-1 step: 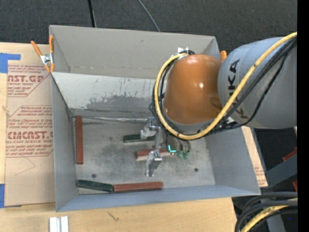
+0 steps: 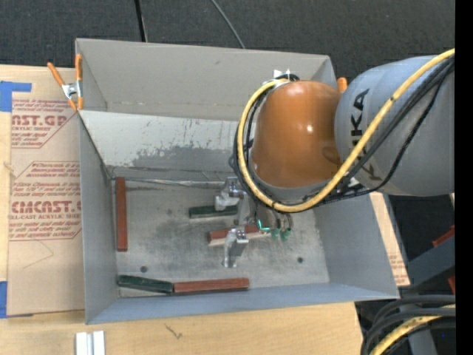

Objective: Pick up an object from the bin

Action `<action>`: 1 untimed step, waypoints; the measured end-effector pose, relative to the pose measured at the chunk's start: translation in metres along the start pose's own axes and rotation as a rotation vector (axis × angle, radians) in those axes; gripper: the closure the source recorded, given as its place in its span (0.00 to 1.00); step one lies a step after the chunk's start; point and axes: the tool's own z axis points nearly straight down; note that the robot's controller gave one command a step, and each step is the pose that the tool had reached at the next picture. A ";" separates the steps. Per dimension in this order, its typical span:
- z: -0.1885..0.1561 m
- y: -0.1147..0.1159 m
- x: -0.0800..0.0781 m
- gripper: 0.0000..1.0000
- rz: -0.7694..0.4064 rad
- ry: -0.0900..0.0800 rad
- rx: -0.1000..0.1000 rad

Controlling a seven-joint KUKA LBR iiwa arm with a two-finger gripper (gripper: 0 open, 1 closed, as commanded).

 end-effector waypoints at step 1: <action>0.052 -0.016 -0.011 0.00 0.020 -0.007 -0.001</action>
Offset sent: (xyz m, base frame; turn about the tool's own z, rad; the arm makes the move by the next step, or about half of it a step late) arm 0.0775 -0.0599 -0.1425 -0.2940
